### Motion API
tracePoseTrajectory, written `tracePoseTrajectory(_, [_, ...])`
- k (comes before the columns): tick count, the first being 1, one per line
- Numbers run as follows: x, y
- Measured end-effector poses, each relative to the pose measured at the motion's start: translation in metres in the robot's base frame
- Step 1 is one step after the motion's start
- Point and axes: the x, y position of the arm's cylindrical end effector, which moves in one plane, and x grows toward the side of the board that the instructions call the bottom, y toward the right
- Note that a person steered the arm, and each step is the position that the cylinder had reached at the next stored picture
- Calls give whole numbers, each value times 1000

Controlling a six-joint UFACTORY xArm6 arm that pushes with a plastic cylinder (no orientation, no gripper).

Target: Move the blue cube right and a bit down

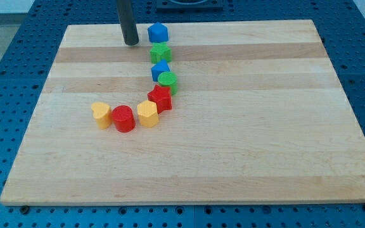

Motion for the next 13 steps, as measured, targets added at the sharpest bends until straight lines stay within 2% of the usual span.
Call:
tracePoseTrajectory(4, [0, 40])
tracePoseTrajectory(7, [0, 7])
tracePoseTrajectory(8, [-30, 9])
tracePoseTrajectory(11, [-35, 23])
tracePoseTrajectory(13, [-31, 100])
